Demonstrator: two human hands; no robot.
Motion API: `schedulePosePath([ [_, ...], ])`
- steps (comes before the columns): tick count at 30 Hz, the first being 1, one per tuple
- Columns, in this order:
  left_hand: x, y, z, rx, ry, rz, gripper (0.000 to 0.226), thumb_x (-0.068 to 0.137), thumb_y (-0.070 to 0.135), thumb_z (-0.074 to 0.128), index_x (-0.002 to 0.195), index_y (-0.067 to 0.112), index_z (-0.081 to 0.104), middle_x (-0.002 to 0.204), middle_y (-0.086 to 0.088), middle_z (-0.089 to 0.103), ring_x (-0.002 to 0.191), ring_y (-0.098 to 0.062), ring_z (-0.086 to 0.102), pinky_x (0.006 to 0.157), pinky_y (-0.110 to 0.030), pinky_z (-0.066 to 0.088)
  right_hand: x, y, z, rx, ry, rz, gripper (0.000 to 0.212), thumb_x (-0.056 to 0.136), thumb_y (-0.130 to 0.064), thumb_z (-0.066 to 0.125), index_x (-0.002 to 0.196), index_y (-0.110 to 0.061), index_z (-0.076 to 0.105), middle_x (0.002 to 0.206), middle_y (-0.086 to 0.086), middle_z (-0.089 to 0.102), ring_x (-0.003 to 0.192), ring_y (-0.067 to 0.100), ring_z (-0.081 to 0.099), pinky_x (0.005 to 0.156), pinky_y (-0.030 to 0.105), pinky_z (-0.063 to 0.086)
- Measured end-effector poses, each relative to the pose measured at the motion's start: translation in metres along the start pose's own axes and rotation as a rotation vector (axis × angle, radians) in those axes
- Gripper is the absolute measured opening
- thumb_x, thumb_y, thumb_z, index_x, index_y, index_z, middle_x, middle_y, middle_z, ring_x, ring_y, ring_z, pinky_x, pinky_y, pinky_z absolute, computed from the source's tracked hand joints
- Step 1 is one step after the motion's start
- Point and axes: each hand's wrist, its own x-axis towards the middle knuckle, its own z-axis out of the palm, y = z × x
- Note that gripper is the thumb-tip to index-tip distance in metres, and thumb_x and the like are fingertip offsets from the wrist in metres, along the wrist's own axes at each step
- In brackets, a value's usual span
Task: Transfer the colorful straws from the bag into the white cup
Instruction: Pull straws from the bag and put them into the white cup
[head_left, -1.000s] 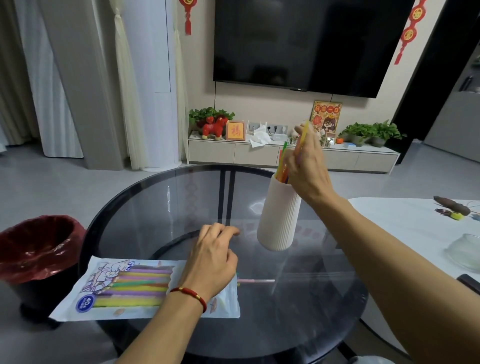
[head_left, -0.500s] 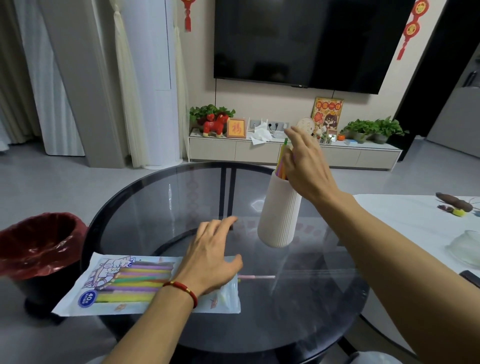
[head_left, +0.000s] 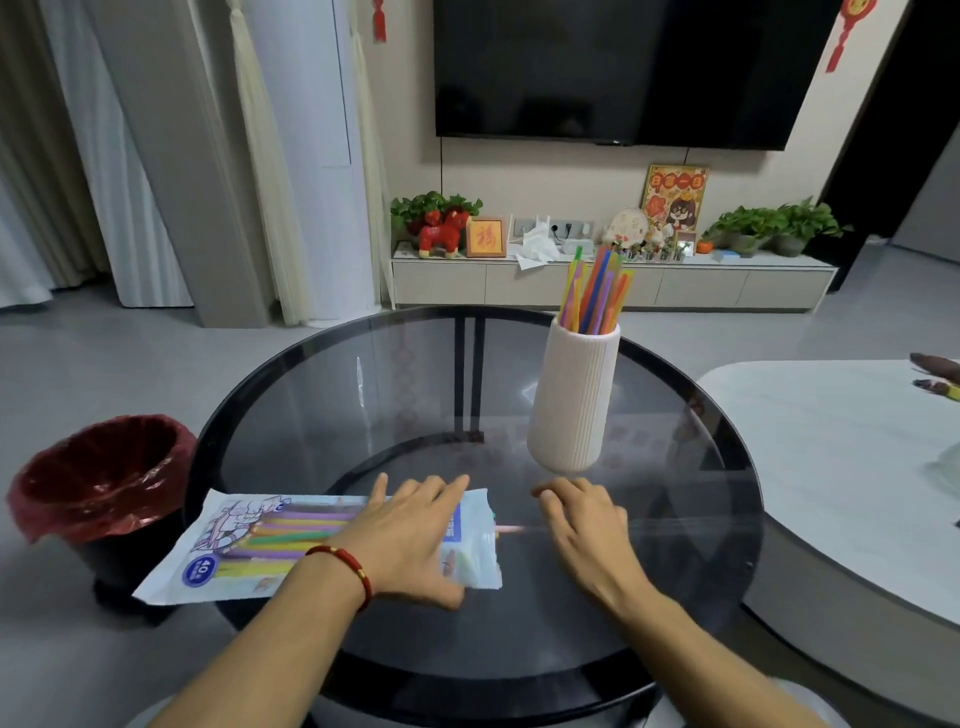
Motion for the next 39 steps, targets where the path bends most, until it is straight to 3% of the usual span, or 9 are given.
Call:
schedulePosePath([
  [6,-0.002,0.019,-0.011,0.156,0.267,0.051,0.103,0.064,0.049,0.062,0.151,0.023,0.012,0.129,0.002,0.034,0.118,-0.025,0.042,0.111,-0.052,0.029,-0.012,-0.023,0.012,0.606,0.014,0.117,0.022,0.107,-0.025,0.05,0.1,-0.022,0.07,0.095,-0.004,0.075,0.085,0.01,0.069,0.074,0.028,0.058],
  [9,0.0,0.034,-0.015,0.465,0.372,0.067,0.115,0.07,0.033,0.073,0.154,0.019,-0.005,0.143,-0.007,0.025,0.128,-0.031,0.034,0.111,-0.066,0.013,-0.017,-0.03,0.019,0.823,-0.097,0.265,0.023,0.103,-0.033,0.052,0.097,-0.023,0.071,0.085,0.0,0.076,0.068,0.009,0.064,0.059,0.027,0.053],
  [13,0.002,0.041,-0.019,0.626,0.364,0.064,0.124,0.074,0.026,0.079,0.153,0.018,-0.016,0.149,-0.011,0.022,0.137,-0.035,0.028,0.11,-0.073,-0.004,-0.014,-0.028,0.015,1.05,-0.214,0.341,0.027,0.106,-0.03,0.054,0.101,-0.009,0.071,0.075,0.003,0.075,0.063,0.017,0.065,0.059,0.029,0.054],
  [22,0.003,0.024,0.001,0.347,0.269,-0.077,0.126,0.069,0.034,0.079,0.153,0.028,-0.015,0.147,-0.003,0.023,0.135,-0.027,0.028,0.113,-0.072,0.008,-0.013,-0.019,0.008,1.062,-0.052,0.4,0.008,0.096,-0.01,0.073,0.094,-0.004,0.078,0.081,0.008,0.082,0.065,0.016,0.074,0.066,0.024,0.061],
  [27,0.0,0.008,0.001,0.193,0.231,-0.141,0.14,0.067,0.025,0.079,0.142,0.041,-0.038,0.139,0.003,0.029,0.131,-0.022,0.034,0.109,-0.078,0.004,-0.005,-0.005,-0.016,1.171,-0.004,0.374,0.011,0.089,0.001,0.079,0.084,-0.008,0.082,0.077,0.006,0.08,0.068,0.017,0.076,0.065,0.021,0.061],
  [33,-0.002,0.007,0.002,0.188,0.118,-0.192,0.131,0.071,0.02,0.074,0.139,0.054,-0.032,0.155,-0.001,0.013,0.145,-0.026,0.014,0.107,-0.081,0.002,0.004,0.023,-0.045,1.578,0.041,0.523,0.015,0.066,-0.006,0.083,0.08,-0.003,0.08,0.074,0.006,0.077,0.064,0.011,0.075,0.061,0.017,0.061],
  [35,0.001,0.008,0.005,0.155,0.067,-0.228,0.129,0.07,0.028,0.074,0.141,0.053,-0.031,0.162,-0.006,0.0,0.15,-0.033,0.0,0.107,-0.08,-0.003,0.005,0.034,-0.056,1.55,0.071,0.481,0.016,0.064,-0.01,0.084,0.079,-0.005,0.083,0.076,0.007,0.078,0.067,0.011,0.076,0.064,0.016,0.061],
  [37,0.006,0.015,0.003,0.048,0.027,-0.22,0.123,0.065,0.057,0.068,0.143,0.051,-0.026,0.165,-0.005,-0.009,0.152,-0.032,-0.011,0.108,-0.078,-0.006,0.004,0.04,-0.064,1.446,0.08,0.385,0.02,0.063,-0.018,0.09,0.08,-0.009,0.086,0.08,0.007,0.079,0.072,0.013,0.077,0.067,0.017,0.061],
  [39,0.014,0.026,0.001,-0.104,0.061,-0.157,0.106,0.064,0.083,0.048,0.147,0.054,-0.01,0.166,0.001,-0.001,0.153,-0.026,-0.005,0.111,-0.075,-0.005,0.003,0.04,-0.068,1.342,0.103,0.286,0.028,0.062,-0.03,0.092,0.084,-0.013,0.086,0.08,0.004,0.079,0.073,0.012,0.076,0.068,0.017,0.06],
])
